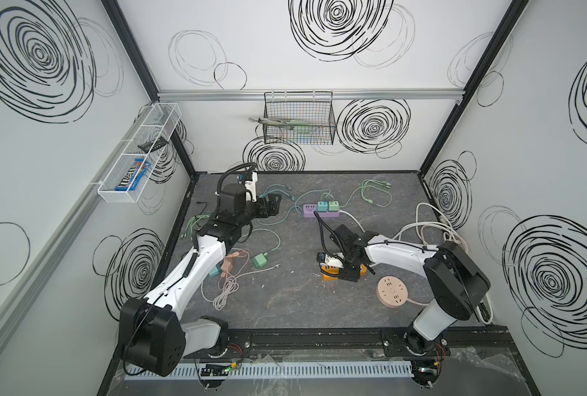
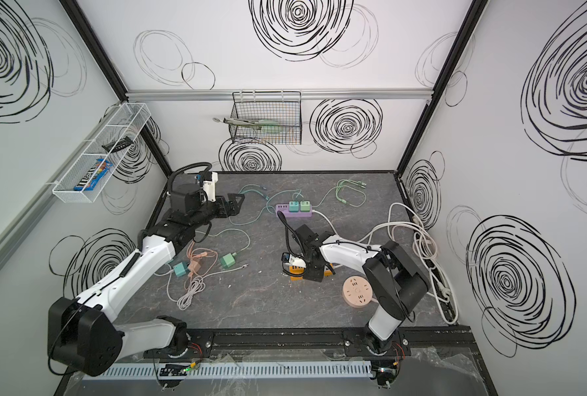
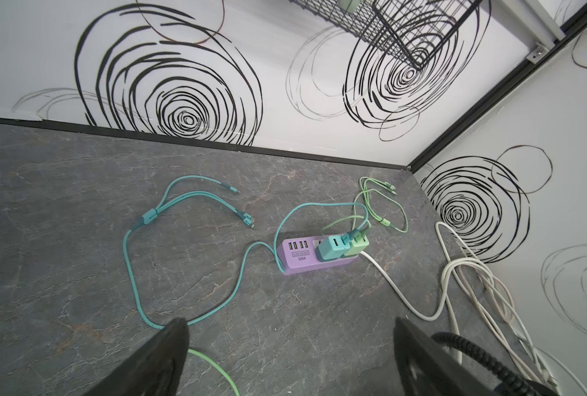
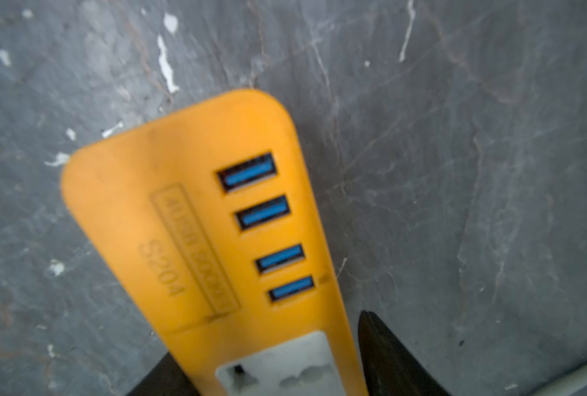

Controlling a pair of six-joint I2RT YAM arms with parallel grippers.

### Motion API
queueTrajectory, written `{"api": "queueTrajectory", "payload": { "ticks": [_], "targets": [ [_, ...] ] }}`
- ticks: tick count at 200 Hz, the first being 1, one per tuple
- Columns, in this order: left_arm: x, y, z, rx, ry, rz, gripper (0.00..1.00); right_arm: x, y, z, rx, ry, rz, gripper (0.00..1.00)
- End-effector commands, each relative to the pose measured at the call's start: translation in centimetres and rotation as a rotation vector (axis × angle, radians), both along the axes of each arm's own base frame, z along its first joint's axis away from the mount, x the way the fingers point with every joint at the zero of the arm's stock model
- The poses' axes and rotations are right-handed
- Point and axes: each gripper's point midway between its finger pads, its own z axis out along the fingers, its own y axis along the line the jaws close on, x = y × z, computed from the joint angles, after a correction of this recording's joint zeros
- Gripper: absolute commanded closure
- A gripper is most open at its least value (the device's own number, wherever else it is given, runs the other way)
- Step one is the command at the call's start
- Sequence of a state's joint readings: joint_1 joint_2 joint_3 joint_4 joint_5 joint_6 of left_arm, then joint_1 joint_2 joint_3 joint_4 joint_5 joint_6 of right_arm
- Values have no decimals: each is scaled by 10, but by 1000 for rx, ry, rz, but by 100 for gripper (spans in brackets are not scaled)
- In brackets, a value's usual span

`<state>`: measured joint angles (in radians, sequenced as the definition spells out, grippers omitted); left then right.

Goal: Insert the plug
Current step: 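Grasp the orange power strip with the right gripper and lift it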

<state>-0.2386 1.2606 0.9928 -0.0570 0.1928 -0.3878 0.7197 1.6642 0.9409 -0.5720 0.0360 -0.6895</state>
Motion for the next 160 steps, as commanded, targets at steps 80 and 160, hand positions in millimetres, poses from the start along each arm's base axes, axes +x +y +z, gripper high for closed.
{"api": "queueTrajectory", "payload": {
  "ticks": [80, 160],
  "targets": [
    [-4, 24, 15, 8, -30, 119, 4, 40, 65, -21, 67, -16, 86, 42],
    [-13, 42, 2, 106, 19, 180, 4, 62, 89, -27, 64, -17, 194, 41]
  ]
}}
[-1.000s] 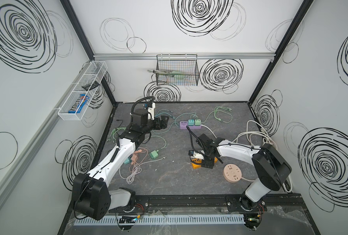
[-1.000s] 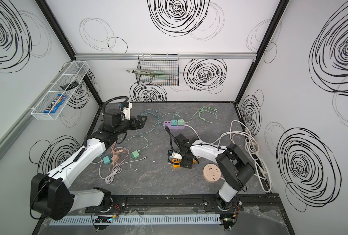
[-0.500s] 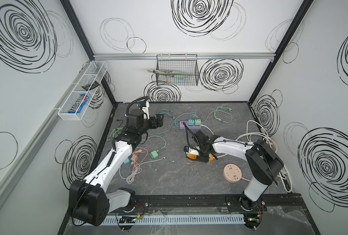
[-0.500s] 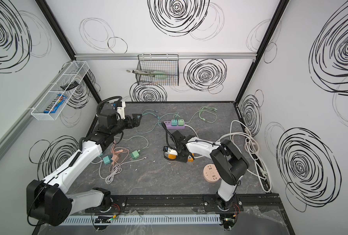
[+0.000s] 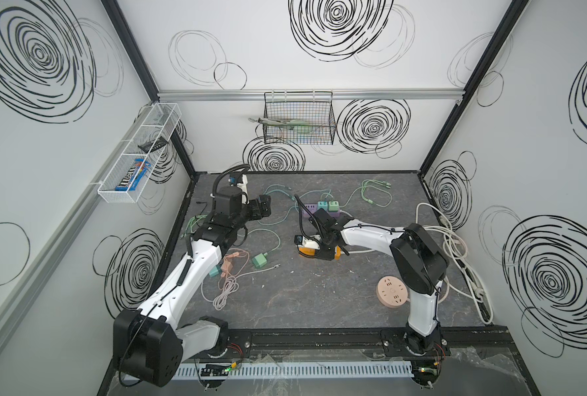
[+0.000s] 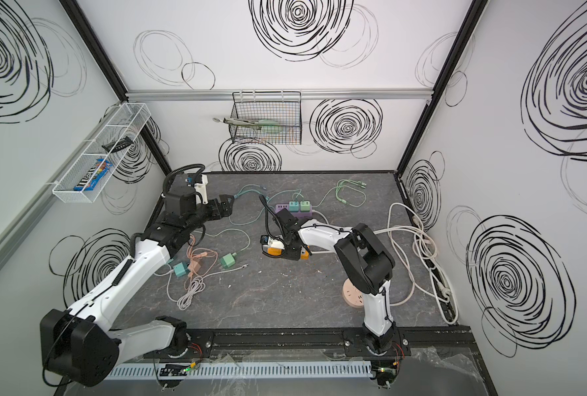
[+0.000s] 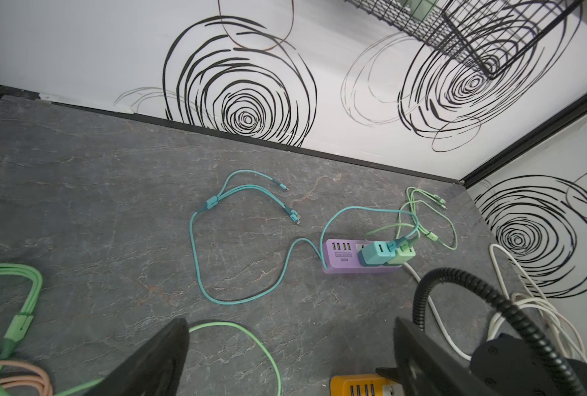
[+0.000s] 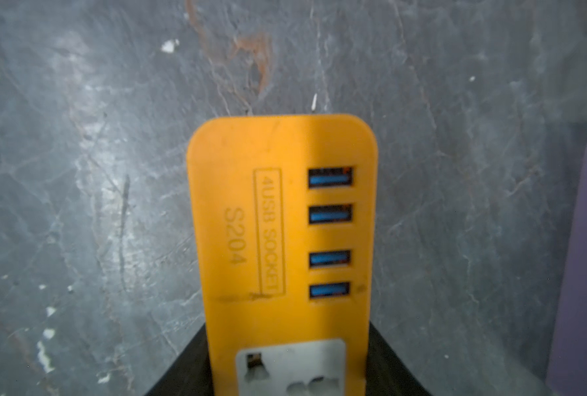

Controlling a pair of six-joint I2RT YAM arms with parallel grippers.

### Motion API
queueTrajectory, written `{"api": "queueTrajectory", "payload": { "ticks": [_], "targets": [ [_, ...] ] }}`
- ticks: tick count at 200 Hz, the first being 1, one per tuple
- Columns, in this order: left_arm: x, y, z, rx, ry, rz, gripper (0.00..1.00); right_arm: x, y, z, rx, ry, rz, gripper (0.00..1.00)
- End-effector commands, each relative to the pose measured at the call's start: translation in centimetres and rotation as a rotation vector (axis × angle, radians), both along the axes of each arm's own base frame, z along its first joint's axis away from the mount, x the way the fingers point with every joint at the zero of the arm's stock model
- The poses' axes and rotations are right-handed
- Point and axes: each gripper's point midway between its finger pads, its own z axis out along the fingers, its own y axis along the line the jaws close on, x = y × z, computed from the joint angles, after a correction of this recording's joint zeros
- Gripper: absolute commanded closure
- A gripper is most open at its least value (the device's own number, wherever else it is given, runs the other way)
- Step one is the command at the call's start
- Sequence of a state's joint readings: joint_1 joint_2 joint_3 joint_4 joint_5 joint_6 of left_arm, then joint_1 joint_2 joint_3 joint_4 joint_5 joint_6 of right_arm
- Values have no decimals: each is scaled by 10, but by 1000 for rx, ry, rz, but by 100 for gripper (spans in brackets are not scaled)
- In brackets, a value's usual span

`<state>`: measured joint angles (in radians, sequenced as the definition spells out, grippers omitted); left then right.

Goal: Insert the plug
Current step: 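Grasp the orange power strip with the right gripper and lift it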

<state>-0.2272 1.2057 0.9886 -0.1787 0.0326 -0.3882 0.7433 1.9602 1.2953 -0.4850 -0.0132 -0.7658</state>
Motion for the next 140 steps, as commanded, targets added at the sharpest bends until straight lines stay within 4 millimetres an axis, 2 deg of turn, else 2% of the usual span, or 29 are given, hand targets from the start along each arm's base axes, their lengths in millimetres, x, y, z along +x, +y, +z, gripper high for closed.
{"api": "queueTrajectory", "payload": {
  "ticks": [1, 29, 69, 86, 112, 140],
  "targets": [
    [-3, 7, 11, 27, -32, 23, 4, -14, -1, -31, -59, 64, 87, 41],
    [-6, 9, 4, 34, -7, 31, 4, -9, 3, -29, -60, 65, 92, 41],
    [-9, 15, -4, 53, 25, 55, 4, -22, 3, -23, -36, 105, 145, 38],
    [-9, 16, -5, 58, 28, 62, 4, -19, 2, -20, -35, 89, 139, 37],
    [-7, 20, -8, 62, 41, 86, 4, -16, 4, -10, -13, 68, 131, 29],
    [-5, 22, -20, 81, 88, 103, 4, -16, 10, 6, 42, 40, 130, 21]
  ]
}}
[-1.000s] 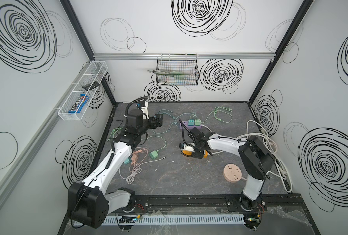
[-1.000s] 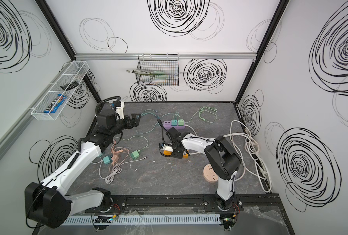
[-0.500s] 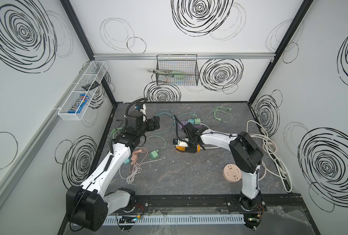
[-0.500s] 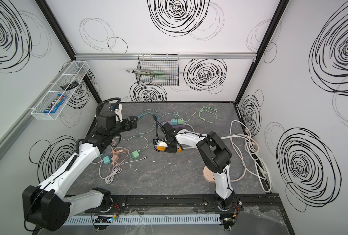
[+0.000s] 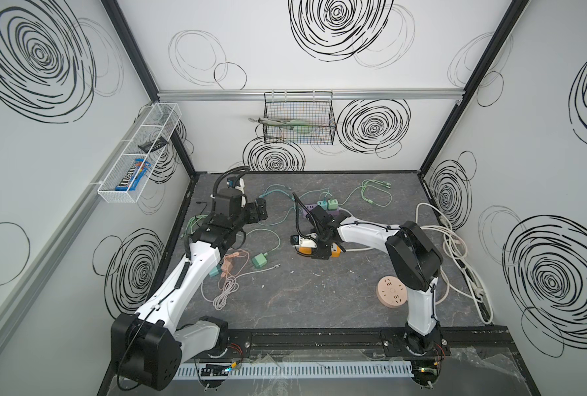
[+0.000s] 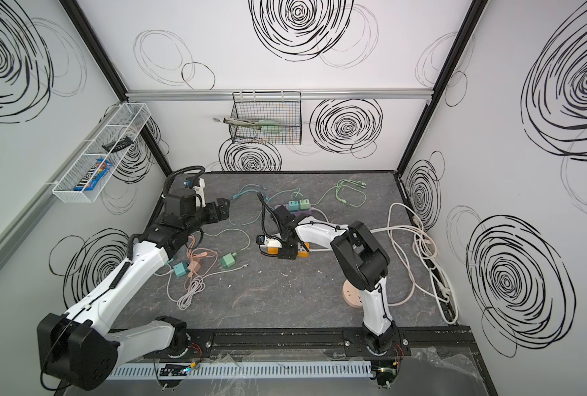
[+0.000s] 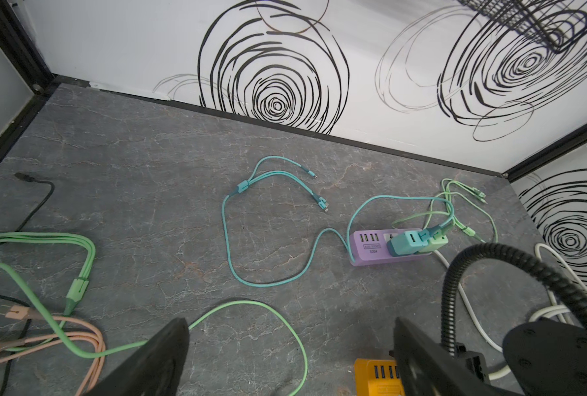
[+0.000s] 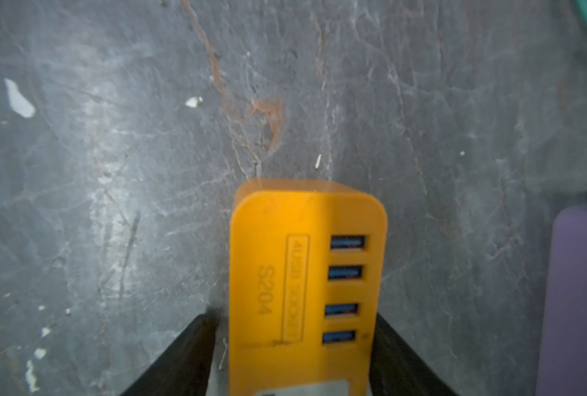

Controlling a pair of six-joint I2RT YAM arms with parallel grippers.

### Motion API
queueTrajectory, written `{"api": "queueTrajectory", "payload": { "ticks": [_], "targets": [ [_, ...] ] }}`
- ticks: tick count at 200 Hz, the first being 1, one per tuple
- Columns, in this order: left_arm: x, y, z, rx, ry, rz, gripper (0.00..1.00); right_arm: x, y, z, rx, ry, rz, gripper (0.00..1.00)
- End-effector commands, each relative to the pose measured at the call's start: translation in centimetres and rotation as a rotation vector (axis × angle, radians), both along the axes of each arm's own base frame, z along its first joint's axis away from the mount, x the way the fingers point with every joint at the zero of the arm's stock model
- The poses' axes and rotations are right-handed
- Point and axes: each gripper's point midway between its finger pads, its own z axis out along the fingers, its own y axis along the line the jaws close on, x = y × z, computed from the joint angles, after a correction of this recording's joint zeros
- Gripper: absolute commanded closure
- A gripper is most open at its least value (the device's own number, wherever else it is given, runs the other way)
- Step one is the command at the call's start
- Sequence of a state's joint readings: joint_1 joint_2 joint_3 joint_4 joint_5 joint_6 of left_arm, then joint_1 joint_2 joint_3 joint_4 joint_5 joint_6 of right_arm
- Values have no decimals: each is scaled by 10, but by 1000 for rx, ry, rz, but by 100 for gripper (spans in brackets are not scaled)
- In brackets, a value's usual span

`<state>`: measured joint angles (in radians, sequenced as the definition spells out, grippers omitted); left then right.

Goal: Insert the plug
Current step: 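Grasp the orange power strip with the right gripper and lift it, then lower the orange power strip onto the table center and release it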

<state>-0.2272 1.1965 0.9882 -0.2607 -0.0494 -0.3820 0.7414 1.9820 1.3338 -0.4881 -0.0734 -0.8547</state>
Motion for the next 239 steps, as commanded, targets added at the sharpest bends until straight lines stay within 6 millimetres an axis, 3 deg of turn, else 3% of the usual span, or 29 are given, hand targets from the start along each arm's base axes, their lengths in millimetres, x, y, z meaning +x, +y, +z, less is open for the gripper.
{"api": "queueTrajectory", "payload": {
  "ticks": [1, 32, 35, 38, 105, 125, 152, 172, 195, 216, 239],
  "targets": [
    [3, 6, -6, 21, 28, 36, 4, -17, -4, 3, 9, 35, 29, 20],
    [5, 6, -22, 41, 93, 34, 4, -21, 2, 20, 78, 21, 28, 15],
    [5, 7, -23, 42, 97, 35, 4, -21, 2, 21, 83, 18, 29, 12],
    [5, 6, -24, 42, 100, 35, 4, -22, 3, 22, 89, 18, 29, 1],
    [4, 4, -26, 66, 59, 44, 4, -22, 9, 65, 237, -80, 18, 3],
    [4, 3, -30, 111, 71, 44, 4, -17, 13, 91, 348, -151, -10, 3],
    [4, -7, -37, 108, 111, 9, 4, -7, 12, 151, 618, -283, -89, 3],
    [-1, -32, -39, 74, 135, -106, 4, 0, -3, 197, 812, -395, -188, 3],
    [-11, -52, -43, 157, 138, -176, 4, 16, -43, 243, 1026, -534, -410, 3],
    [-19, -58, -54, 250, 184, -178, 4, 24, -78, 261, 1140, -558, -564, 3],
    [-30, -63, -73, 305, 254, -190, 4, 28, -102, 262, 1216, -484, -671, 3]
  ]
}}
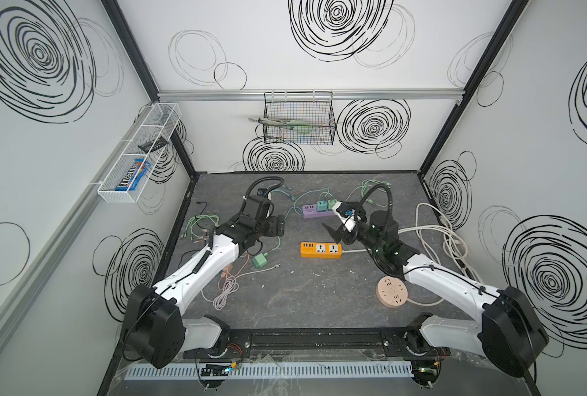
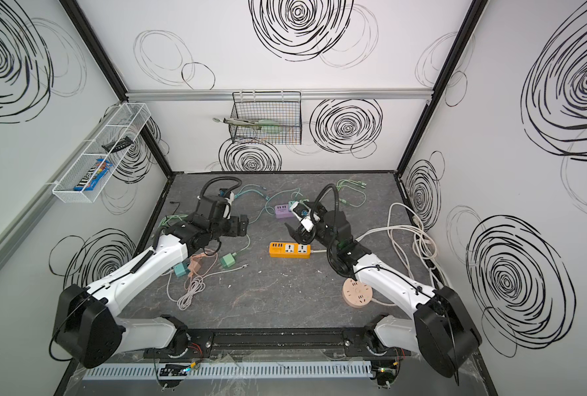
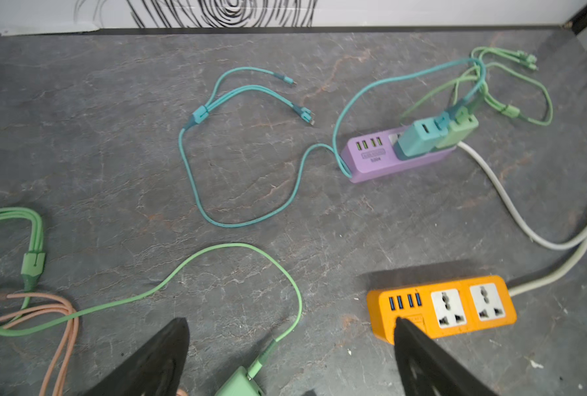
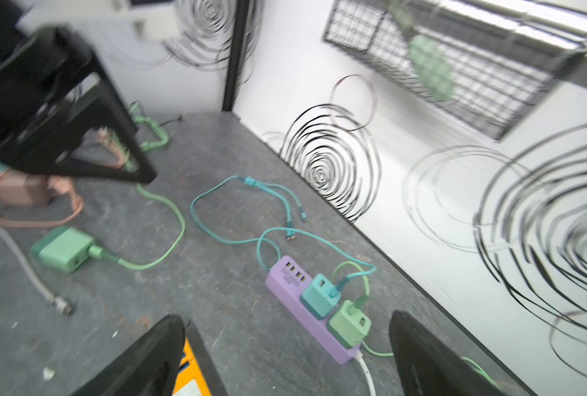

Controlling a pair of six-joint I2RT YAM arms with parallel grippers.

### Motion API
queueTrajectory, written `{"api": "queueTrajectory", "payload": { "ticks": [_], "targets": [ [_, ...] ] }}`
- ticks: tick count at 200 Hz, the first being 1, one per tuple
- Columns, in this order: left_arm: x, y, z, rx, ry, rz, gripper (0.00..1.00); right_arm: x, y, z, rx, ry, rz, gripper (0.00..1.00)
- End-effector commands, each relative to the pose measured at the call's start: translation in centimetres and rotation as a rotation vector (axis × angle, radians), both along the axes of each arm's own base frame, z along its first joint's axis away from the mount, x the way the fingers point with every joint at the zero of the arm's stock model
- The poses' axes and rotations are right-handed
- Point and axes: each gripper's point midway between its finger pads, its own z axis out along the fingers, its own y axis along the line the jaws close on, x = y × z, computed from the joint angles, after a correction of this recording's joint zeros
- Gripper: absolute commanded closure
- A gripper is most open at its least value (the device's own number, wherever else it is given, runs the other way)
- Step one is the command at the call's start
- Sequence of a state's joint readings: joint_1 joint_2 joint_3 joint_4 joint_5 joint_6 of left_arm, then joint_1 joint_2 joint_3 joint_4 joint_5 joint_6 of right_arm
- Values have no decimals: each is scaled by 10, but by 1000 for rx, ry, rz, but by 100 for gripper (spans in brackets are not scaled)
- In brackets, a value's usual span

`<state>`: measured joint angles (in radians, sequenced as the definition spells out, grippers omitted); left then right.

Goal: Insert the plug
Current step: 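Lower the orange power strip onto the table center and release it, then grasp the light green charger with the left gripper while the right gripper withdraws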

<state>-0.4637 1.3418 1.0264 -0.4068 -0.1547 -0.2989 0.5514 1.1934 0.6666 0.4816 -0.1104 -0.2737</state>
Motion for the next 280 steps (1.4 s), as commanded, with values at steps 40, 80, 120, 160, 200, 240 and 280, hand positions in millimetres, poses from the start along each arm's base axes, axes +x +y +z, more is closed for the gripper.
{"api": "queueTrajectory", "payload": {
  "ticks": [40, 80, 120, 160, 200, 240, 280],
  "targets": [
    [-30, -4, -57, 153, 182, 26, 3, 19, -53, 10, 433, 244, -183, 3],
    [-46, 9, -92, 103, 284, 83, 4, 30, -61, -18, 487, 437, -136, 3],
    [-49, 22, -114, -34, 343, 166, 4, 53, -80, -38, 446, 518, -303, 3],
    [-46, 24, -129, -54, 362, 170, 4, 49, -74, -43, 445, 536, -260, 3],
    [-52, 28, -144, -29, 405, 187, 4, 44, -69, -42, 443, 535, -216, 3],
    [-78, 2, -147, -67, 482, 60, 4, 45, -71, -45, 425, 533, -227, 3],
    [-102, -16, -149, 18, 506, -23, 0, 44, -67, -48, 424, 548, -207, 3]
  ]
}}
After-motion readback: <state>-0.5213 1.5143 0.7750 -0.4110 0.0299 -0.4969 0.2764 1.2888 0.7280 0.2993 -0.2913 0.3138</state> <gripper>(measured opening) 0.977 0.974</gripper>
